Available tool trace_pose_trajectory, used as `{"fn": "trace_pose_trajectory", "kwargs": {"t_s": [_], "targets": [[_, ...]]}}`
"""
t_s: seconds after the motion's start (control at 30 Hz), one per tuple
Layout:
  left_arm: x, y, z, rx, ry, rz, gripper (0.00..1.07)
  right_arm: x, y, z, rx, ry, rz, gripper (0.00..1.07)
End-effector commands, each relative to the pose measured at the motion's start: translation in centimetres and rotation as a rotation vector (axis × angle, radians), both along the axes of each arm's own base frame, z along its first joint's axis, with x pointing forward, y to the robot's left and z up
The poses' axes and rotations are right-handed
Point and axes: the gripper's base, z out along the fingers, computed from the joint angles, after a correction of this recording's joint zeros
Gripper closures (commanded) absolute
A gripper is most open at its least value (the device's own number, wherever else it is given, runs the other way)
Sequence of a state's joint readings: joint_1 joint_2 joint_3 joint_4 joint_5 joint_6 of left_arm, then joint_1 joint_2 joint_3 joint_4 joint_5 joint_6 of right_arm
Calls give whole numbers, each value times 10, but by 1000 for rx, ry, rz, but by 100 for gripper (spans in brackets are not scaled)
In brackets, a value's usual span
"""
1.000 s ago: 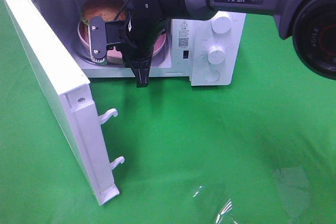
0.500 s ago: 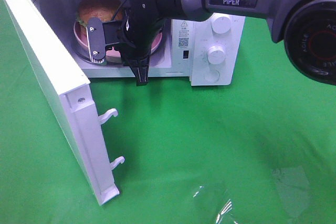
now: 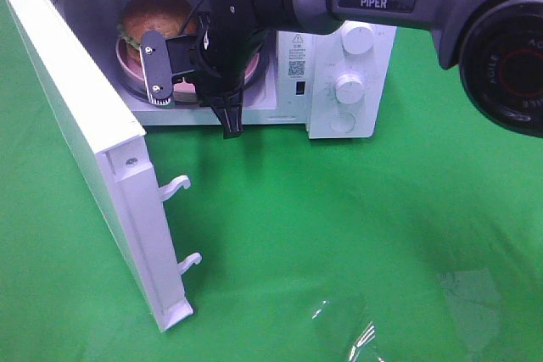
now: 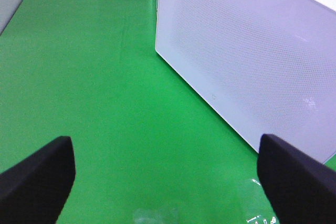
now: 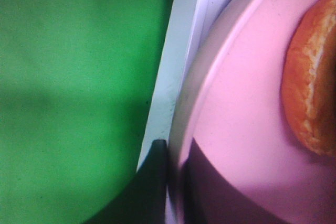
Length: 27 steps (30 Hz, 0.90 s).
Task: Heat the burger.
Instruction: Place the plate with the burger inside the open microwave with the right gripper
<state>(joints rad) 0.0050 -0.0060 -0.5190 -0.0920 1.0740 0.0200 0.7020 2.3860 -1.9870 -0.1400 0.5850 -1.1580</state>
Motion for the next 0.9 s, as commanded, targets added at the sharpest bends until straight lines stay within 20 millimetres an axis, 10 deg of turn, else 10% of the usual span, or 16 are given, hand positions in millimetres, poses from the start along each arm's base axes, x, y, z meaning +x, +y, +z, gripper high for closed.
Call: {"fn": "trace_pose_trajectory", "kwargs": {"t_s": [0.03,0.47,0.9], "targets": [[-2,-1,0,-8,-17,-2,21,5,3,18,47,-80,20,105],[-2,-1,0,-8,-17,-2,21,6,4,19,94,-75,-30,72],[-2,-1,0,-8,-17,-2,21,5,4,19,107,-59,-58,69]]}}
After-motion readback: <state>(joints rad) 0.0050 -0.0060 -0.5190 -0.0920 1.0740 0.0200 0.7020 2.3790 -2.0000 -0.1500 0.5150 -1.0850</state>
